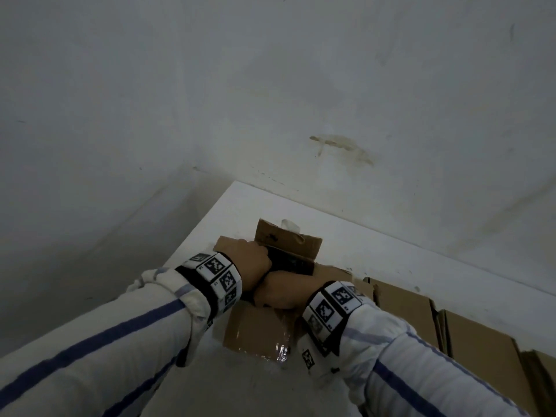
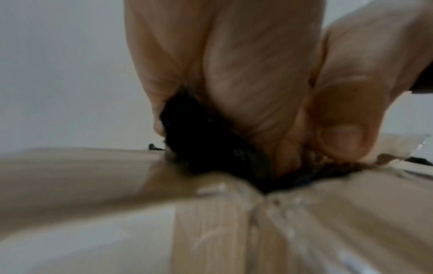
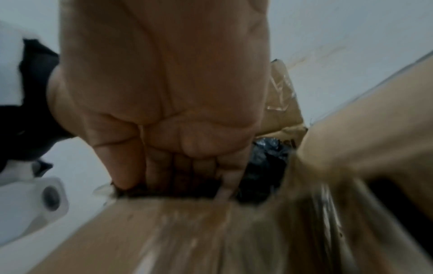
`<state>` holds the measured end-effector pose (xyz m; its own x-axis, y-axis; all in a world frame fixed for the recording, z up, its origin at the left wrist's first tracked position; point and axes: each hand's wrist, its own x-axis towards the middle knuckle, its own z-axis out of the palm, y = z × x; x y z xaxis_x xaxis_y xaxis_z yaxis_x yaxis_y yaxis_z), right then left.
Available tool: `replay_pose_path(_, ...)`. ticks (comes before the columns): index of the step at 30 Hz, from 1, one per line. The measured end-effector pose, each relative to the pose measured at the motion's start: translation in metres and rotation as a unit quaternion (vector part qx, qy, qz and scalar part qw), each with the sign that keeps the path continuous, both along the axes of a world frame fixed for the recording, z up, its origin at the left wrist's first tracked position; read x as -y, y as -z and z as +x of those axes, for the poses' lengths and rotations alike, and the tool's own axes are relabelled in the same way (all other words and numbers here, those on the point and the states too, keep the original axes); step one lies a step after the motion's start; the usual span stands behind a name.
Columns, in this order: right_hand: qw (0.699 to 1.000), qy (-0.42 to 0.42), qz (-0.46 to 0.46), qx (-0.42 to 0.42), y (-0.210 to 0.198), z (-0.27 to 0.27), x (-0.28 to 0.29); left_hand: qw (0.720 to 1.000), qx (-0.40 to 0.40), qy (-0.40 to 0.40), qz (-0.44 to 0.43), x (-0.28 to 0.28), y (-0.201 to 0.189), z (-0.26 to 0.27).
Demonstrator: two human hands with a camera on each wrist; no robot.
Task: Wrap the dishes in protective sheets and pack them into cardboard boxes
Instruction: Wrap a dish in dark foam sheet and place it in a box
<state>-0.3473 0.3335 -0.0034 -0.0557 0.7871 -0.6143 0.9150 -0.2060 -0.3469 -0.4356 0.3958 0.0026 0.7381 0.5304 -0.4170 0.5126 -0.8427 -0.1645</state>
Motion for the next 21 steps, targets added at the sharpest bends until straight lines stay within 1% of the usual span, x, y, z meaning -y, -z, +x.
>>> replay_pose_path(1,1.0,-0.001,0.012,-0.002,-0.004,0.004,-0.001,1.0,-0.001,0.006,-0.01,-0.004,0.003,0.002)
replay_pose_path(2,1.0,0.0,0.023,-0.002,-0.007,0.009,-0.003,0.999,-0.008,0.003,-0.039,-0.008,0.001,0.002)
replay_pose_path(5,0.999,0.006,0.05,0.018,-0.014,0.02,-0.008,0.988,-0.004,-0.034,-0.154,-0.025,-0.01,0.003)
replay_pose_path(6,0.998,0.0,0.054,0.031,-0.013,0.022,-0.009,0.983,0.004,-0.049,-0.175,-0.03,-0.015,0.002)
replay_pose_path(7,0.998,-0.007,0.057,0.037,-0.012,0.022,-0.009,0.983,0.013,-0.052,-0.175,-0.033,-0.016,0.001)
replay_pose_path(11,0.995,-0.067,0.045,0.056,-0.004,0.014,-0.005,0.997,0.008,0.033,-0.073,-0.033,-0.001,-0.001)
replay_pose_path(13,0.995,-0.073,0.031,0.057,0.001,0.012,-0.005,0.998,0.012,0.052,-0.03,-0.033,0.004,-0.001)
replay_pose_path(15,0.994,-0.089,0.013,0.056,0.006,0.011,-0.005,0.999,0.01,0.052,-0.005,-0.031,0.011,-0.003)
replay_pose_path(18,0.993,-0.11,0.003,0.046,0.011,0.003,-0.001,0.999,0.031,0.025,0.028,-0.017,0.024,-0.006)
replay_pose_path(21,0.996,-0.082,0.021,0.012,0.015,0.001,0.003,0.999,0.008,0.003,0.036,-0.011,0.032,-0.006)
